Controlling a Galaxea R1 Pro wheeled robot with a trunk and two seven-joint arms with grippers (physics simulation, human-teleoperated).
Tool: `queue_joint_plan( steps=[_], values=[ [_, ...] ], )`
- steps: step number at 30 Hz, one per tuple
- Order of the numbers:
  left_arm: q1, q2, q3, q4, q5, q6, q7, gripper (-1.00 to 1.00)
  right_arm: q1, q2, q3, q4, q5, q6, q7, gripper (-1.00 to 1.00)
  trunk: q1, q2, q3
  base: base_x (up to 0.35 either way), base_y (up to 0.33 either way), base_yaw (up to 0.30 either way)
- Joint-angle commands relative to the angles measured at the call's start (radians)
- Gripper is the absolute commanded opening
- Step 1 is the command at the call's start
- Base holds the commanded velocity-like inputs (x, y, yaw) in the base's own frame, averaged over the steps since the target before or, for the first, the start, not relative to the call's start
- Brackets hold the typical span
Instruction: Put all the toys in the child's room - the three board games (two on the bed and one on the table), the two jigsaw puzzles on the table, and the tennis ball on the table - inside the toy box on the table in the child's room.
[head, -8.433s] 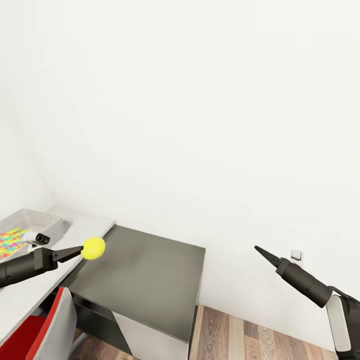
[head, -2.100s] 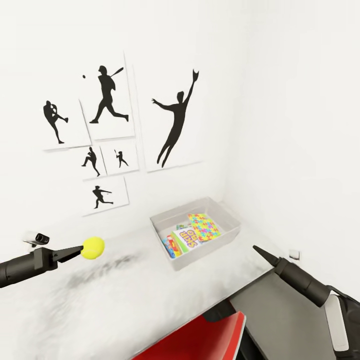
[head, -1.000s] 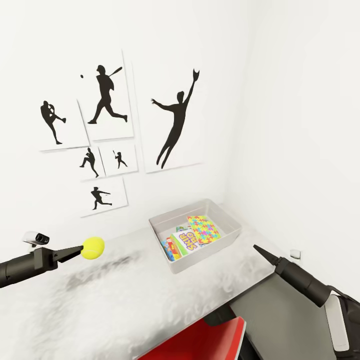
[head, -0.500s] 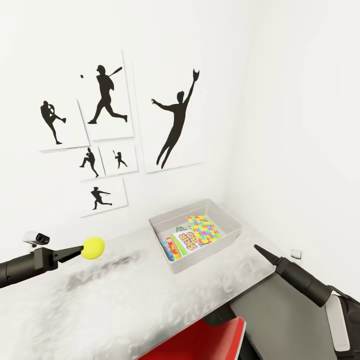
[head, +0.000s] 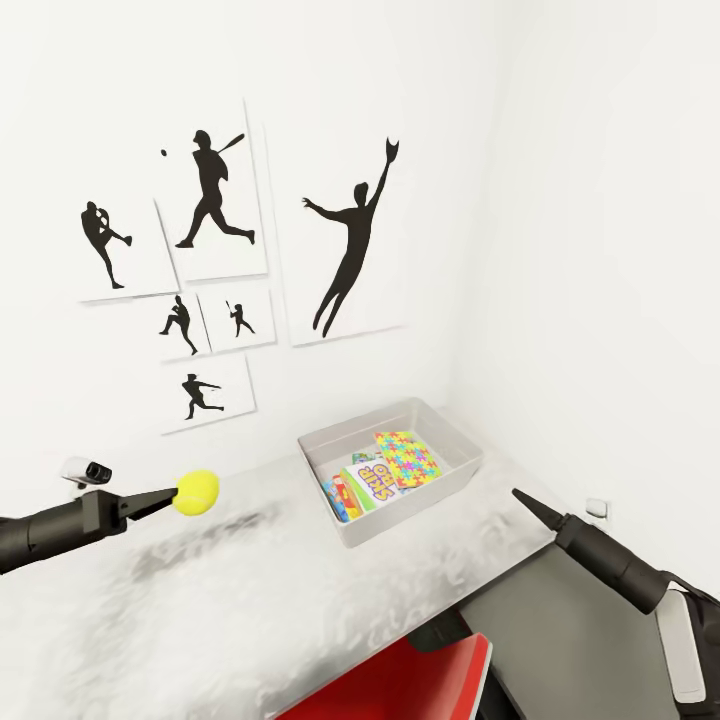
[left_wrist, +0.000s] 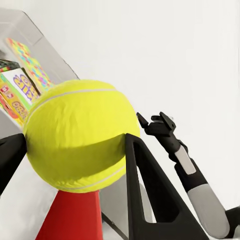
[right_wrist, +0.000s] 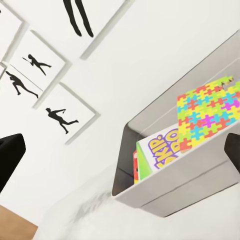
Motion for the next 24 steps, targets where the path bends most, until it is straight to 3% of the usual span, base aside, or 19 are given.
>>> queue_joint_plan(
  steps=[1, 4, 6, 9, 11, 15, 16, 20, 23, 24],
  values=[
    [-0.028, -0.006, -0.01, 0.0, 0.0, 0.004, -0.001, -1.0, -0.001, 0.0, -0.001, -0.001, -0.004, 0.007, 0.001, 1.0, 0.001, -0.002, -0.002, 0.0, 0.0, 0.0],
    [-0.103, -0.022, -0.048, 0.013, 0.0, 0.004, 0.008, -1.0, -0.001, -0.001, -0.001, -0.003, -0.004, 0.007, 0.001, 1.0, 0.001, -0.002, -0.002, 0.0, 0.0, 0.0],
    [-0.188, -0.046, -0.123, 0.058, -0.001, 0.004, 0.04, -1.0, -0.001, -0.002, -0.002, -0.004, -0.004, 0.007, 0.001, 1.0, 0.001, -0.002, -0.002, 0.0, 0.0, 0.0],
    [-0.281, -0.084, -0.191, 0.125, 0.0, 0.004, 0.089, -1.0, -0.001, -0.004, -0.003, -0.005, -0.004, 0.007, 0.001, 1.0, 0.001, -0.002, -0.002, 0.0, 0.0, 0.0],
    [-0.367, -0.138, -0.236, 0.206, -0.001, 0.004, 0.141, -1.0, -0.001, -0.005, -0.004, -0.005, -0.003, 0.007, 0.002, 1.0, 0.001, -0.002, -0.002, 0.0, 0.0, 0.0],
    [-0.502, -0.252, -0.286, 0.344, -0.003, 0.004, 0.232, -1.0, -0.001, -0.006, -0.027, -0.005, -0.003, 0.007, 0.009, 1.0, 0.001, -0.002, -0.002, 0.0, 0.0, 0.0],
    [-0.517, -0.266, -0.294, 0.363, -0.003, 0.004, 0.248, -1.0, -0.001, -0.007, -0.031, -0.005, -0.003, 0.007, 0.01, 1.0, 0.001, -0.002, -0.002, 0.0, 0.0, 0.0],
    [-0.601, -0.375, -0.354, 0.505, -0.002, 0.004, 0.392, -1.0, -0.001, -0.02, -0.046, -0.005, -0.004, 0.007, 0.012, 1.0, 0.001, -0.002, -0.002, 0.0, 0.0, 0.0],
    [-0.657, -0.455, -0.367, 0.585, -0.003, 0.004, 0.508, -1.0, -0.001, -0.025, -0.049, -0.003, -0.004, 0.007, 0.013, 1.0, 0.001, -0.002, -0.002, 0.0, 0.0, 0.0],
    [-0.664, -0.467, -0.368, 0.598, -0.003, 0.004, 0.53, -1.0, -0.001, -0.025, -0.049, -0.003, -0.004, 0.007, 0.013, 1.0, 0.001, -0.002, -0.002, 0.0, 0.0, 0.0]
  ],
)
